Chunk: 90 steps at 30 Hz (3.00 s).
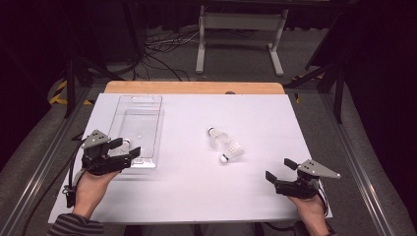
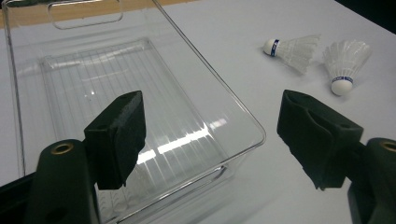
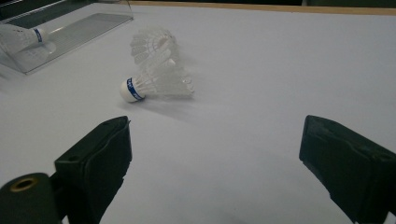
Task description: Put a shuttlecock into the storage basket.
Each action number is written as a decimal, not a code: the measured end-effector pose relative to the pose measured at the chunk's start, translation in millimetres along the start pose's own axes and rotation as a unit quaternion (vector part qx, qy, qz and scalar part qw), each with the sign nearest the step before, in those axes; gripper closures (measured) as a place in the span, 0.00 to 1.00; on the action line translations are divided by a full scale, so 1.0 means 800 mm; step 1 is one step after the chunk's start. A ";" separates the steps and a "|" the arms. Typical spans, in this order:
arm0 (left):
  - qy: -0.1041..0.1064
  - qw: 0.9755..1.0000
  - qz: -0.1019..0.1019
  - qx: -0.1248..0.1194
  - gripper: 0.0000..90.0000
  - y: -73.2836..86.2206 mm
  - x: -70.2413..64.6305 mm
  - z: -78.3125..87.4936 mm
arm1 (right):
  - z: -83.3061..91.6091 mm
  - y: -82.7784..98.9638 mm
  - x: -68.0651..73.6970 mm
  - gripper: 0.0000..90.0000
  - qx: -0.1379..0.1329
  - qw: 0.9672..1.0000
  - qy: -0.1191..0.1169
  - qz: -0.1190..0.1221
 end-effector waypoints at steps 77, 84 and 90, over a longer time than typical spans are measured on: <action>0.056 0.998 -0.029 0.002 0.28 0.056 -0.053 -0.007 | 0.001 0.000 0.001 0.11 0.000 1.000 0.001 -0.004; 0.065 0.997 -0.034 0.011 0.28 0.052 -0.063 -0.016 | 0.002 0.000 0.001 0.11 -0.002 1.000 0.001 -0.004; 0.068 0.997 -0.038 0.013 0.28 0.047 -0.070 -0.026 | 0.002 -0.001 0.001 0.11 -0.003 1.000 0.001 -0.004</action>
Point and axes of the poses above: each handheld gripper's, and its own axes: z roughly backward along the jaws, y roughly out of its underside, x roughly to its left, the point moved 10 cm from there along -z, roughly forward along the jaws, and after that the axes turned 6 degrees about z, right-handed, at the moved point
